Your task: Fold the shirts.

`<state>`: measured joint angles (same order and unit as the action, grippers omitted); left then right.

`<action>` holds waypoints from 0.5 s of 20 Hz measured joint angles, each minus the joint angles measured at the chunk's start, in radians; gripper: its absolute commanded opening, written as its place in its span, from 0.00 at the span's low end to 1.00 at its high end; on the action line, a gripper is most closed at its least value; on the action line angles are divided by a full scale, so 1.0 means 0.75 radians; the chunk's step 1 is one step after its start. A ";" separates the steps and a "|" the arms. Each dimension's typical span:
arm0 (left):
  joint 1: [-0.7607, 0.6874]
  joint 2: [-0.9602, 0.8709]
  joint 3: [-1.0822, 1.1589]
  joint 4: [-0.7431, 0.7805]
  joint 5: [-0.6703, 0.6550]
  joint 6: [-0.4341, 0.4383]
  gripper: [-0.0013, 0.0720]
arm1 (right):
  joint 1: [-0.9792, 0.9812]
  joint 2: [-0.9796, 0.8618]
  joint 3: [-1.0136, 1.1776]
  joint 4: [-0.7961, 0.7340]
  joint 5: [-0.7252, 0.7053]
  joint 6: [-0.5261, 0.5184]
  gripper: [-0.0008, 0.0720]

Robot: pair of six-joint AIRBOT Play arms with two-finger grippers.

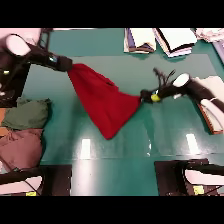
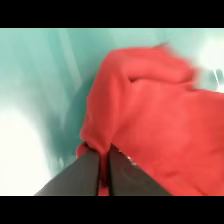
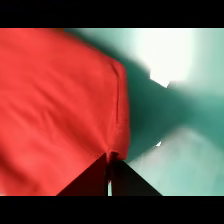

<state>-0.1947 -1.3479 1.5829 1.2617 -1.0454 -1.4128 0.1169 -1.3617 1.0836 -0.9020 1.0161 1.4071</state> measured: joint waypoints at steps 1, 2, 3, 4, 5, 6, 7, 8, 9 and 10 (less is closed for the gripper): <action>0.001 0.073 0.019 0.010 0.023 0.000 0.05 | -0.025 0.054 0.083 -0.002 0.016 -0.014 0.03; 0.001 0.142 0.041 0.016 0.036 0.000 0.05 | -0.054 0.117 0.184 0.004 0.037 -0.028 0.03; 0.001 0.216 0.068 0.018 0.048 0.000 0.05 | -0.081 0.173 0.279 0.006 0.078 -0.036 0.03; 0.001 0.291 0.096 0.017 0.059 0.000 0.05 | -0.111 0.231 0.382 0.005 0.111 -0.043 0.03; 0.001 0.352 0.117 0.018 0.073 0.000 0.05 | -0.137 0.283 0.477 0.009 0.137 -0.047 0.03; 0.002 0.411 0.135 0.020 0.075 0.000 0.05 | -0.162 0.332 0.571 0.009 0.175 -0.051 0.03; 0.002 0.455 0.146 0.019 0.074 0.000 0.05 | -0.181 0.372 0.646 0.009 0.202 -0.053 0.03; -0.001 0.490 0.156 0.015 0.071 0.000 0.05 | -0.199 0.410 0.718 0.009 0.228 -0.053 0.03; -0.002 0.511 0.160 0.013 0.062 0.000 0.05 | -0.213 0.438 0.772 0.010 0.252 -0.052 0.03; -0.009 0.520 0.159 0.015 0.043 0.001 0.05 | -0.224 0.465 0.819 0.007 0.278 -0.043 0.03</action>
<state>-0.2016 -0.9577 1.7020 1.2728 -1.0130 -1.4124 -0.0513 -1.0130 1.6978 -0.8970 1.2243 1.3746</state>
